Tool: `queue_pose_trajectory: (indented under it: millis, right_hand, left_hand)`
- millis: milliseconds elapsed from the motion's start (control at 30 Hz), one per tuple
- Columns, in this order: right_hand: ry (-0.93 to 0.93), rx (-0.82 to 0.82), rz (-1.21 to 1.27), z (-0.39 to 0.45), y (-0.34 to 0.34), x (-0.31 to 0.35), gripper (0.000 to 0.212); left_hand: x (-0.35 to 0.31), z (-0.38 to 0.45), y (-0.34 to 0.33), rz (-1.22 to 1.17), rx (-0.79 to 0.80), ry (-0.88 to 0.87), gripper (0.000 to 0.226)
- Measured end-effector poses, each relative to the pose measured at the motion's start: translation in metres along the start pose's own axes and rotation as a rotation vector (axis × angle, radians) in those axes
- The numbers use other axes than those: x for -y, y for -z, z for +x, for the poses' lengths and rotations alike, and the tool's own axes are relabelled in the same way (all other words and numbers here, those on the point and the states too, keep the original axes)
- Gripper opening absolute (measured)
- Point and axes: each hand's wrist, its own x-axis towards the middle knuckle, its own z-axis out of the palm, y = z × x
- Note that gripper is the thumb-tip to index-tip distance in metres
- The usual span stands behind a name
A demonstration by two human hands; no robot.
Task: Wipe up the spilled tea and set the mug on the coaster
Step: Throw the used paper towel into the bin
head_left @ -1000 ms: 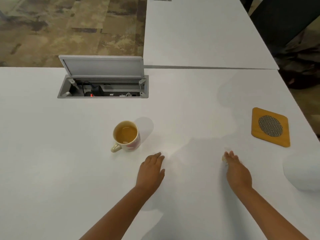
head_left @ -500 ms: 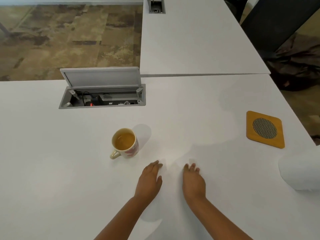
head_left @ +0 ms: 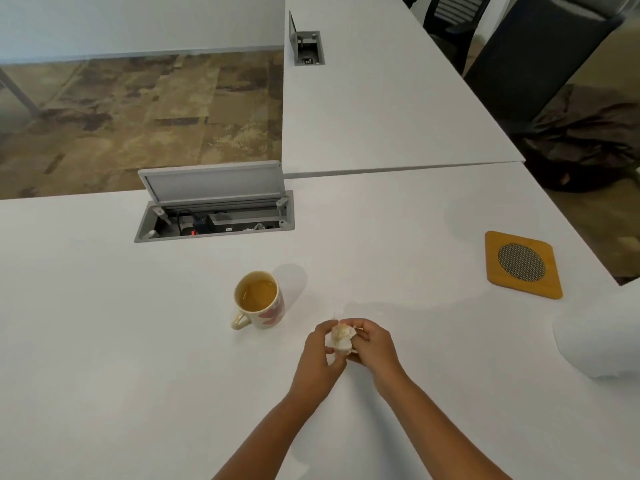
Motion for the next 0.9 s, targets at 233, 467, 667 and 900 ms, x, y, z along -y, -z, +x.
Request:
queue_pose_trajectory:
  millis: [233, 467, 667, 900]
  right_hand:
    - [0.033, -0.111, 0.178, -0.017, 0.003, 0.022, 0.026]
    - [0.136, -0.117, 0.284, -0.038, 0.014, 0.037, 0.026]
    - [0.328, -0.084, 0.386, -0.061, 0.051, 0.048, 0.03]
    - [0.475, -0.273, 0.231, -0.086, 0.13, 0.06, 0.03]
  left_hand:
    - [-0.038, -0.007, 0.002, -0.016, -0.082, 0.032, 0.018]
    - [-0.083, -0.024, -0.015, -0.169, -0.09, 0.054, 0.014]
    - [-0.117, -0.036, -0.03, -0.258, 0.017, -0.052, 0.017]
    - [-0.153, -0.064, -0.073, -0.14, 0.304, -0.187, 0.032]
